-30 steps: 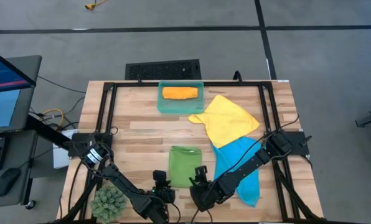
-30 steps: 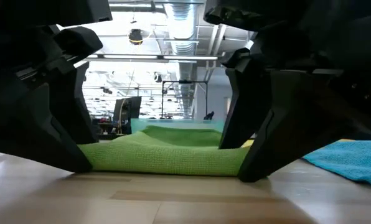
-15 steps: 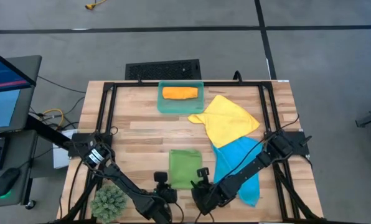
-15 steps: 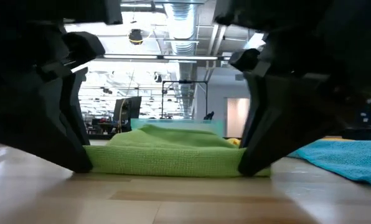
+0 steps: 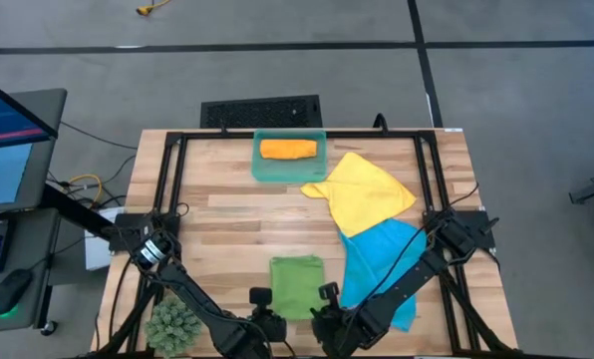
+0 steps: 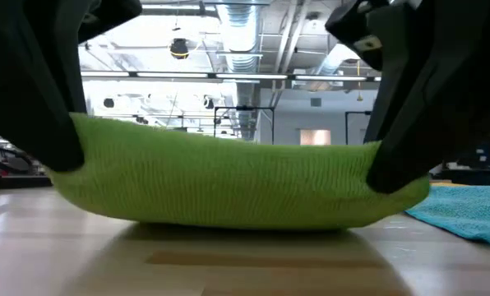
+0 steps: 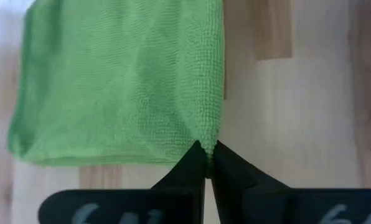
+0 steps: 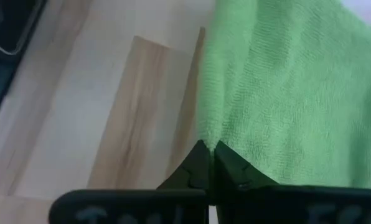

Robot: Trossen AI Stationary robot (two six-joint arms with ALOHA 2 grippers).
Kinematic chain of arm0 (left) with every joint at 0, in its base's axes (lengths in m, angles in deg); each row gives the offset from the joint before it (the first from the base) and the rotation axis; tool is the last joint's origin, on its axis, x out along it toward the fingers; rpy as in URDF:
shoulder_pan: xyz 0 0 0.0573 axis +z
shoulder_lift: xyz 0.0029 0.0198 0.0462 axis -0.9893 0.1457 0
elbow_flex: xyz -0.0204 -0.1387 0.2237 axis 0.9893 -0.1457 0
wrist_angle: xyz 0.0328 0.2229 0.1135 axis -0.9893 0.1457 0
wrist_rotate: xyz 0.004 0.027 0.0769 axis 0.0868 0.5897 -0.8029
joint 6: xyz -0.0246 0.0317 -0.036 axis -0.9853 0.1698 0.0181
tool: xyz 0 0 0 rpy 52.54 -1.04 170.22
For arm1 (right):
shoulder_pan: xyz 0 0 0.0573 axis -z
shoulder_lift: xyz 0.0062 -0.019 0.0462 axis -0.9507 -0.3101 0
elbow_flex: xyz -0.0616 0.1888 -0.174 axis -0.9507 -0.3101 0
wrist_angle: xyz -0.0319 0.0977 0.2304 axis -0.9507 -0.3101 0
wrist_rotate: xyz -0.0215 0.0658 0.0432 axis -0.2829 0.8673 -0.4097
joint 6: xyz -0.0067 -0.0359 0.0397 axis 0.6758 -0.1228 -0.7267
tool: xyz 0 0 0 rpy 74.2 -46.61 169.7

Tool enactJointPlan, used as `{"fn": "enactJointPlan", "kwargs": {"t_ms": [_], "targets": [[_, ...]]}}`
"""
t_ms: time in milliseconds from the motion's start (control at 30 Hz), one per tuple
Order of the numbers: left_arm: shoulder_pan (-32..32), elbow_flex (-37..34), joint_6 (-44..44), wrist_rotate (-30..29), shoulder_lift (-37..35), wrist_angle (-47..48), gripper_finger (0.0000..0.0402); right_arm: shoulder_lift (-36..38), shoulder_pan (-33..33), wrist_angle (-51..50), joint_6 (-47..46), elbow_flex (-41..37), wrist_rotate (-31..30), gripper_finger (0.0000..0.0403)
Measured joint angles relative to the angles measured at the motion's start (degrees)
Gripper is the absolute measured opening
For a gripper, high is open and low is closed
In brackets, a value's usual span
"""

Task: Roll microfiber towels into tight, uniform cylinder then place into a basket
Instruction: Fold the green towel

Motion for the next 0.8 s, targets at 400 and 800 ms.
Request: {"fn": "enactJointPlan", "kwargs": {"t_ms": [400,800], "targets": [[0.13,0.70,-0.02,5.43,-0.16,1.89,0.0013,0.05,0.12,-0.90,-1.02,0.07,-0.32,0.0007],[1.49,0.70,1.71,8.36,-0.20,3.61,0.0112,0.13,0.04,-2.04,-1.02,0.07,0.00,0.0005]]}}
